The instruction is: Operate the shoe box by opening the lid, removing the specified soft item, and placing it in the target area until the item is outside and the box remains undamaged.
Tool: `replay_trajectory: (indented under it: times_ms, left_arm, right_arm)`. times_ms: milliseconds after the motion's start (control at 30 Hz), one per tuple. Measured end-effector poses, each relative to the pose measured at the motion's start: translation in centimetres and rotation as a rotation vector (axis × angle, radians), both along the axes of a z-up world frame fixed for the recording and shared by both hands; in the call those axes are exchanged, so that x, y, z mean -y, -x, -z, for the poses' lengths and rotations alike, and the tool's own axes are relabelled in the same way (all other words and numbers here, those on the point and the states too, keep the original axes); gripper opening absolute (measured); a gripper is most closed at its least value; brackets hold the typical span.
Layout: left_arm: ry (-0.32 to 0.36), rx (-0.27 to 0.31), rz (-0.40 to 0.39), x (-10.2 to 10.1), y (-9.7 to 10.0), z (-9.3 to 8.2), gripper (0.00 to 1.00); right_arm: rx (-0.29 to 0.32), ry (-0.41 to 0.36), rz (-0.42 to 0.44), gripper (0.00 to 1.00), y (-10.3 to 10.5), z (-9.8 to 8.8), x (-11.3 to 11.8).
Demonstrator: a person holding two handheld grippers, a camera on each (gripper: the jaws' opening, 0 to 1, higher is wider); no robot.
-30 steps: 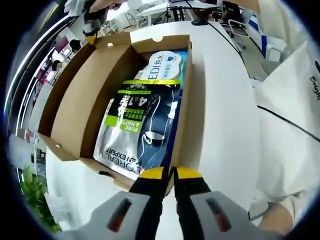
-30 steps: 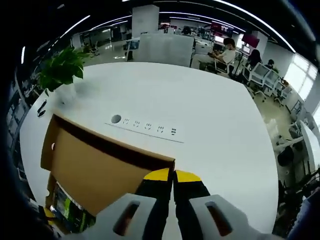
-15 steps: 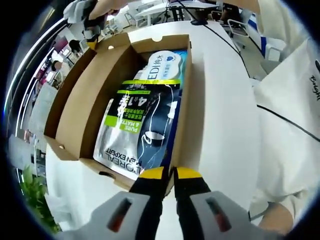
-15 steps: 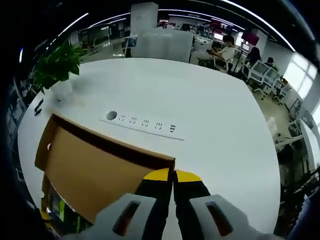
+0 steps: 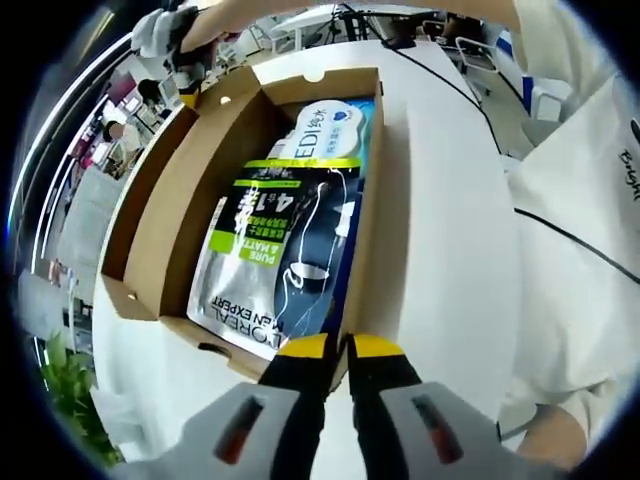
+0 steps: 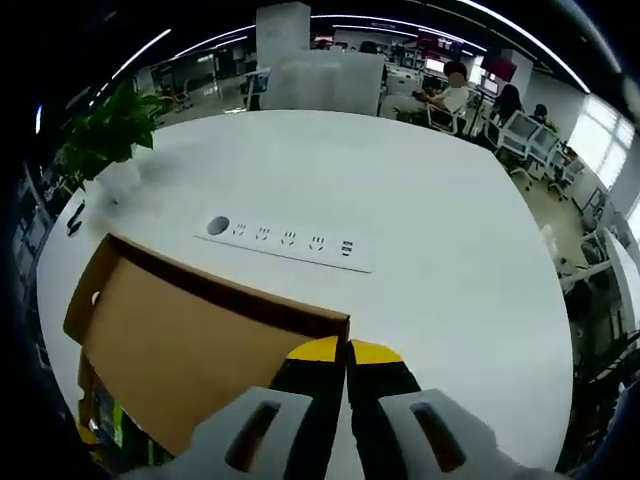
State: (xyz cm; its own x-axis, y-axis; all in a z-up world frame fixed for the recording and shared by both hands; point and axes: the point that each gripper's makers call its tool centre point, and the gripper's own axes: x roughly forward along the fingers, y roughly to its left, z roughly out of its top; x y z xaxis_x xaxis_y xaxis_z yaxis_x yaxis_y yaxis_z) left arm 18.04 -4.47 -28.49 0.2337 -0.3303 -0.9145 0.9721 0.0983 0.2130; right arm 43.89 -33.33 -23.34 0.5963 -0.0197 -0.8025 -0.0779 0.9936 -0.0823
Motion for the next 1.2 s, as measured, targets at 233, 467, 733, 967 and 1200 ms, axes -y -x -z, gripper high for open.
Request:
replay_trajectory:
  times_ms: [233,467,733,967,1200]
  left_arm:
    - [0.007,0.004,0.001,0.0,0.0,-0.1,0.06]
    - [-0.001,0.002,0.000,0.0,-0.1,-0.1,0.06]
    - [0.002,0.004,-0.001,0.0,-0.1,-0.1,0.07]
    - [0.003,0.008,0.002,0.0,-0.1,-0.1,0.07]
    - [-0.002,0.008,0.004,0.0,0.0,0.0,0.07]
  right_arm:
    - [-0.012,0.009,-0.013,0.00,0.6,1.2,0.0]
    - [-0.006,0.020,-0.013,0.00,0.4,1.2,0.1]
    - [0.011,0.072,-0.067,0.00,-0.3,1.4,-0.1]
    - [0.028,0.077,-0.107,0.02,-0.7,1.2,-0.1]
    - [0.099,0.084,-0.186,0.10,-0.8,0.5,-0.7]
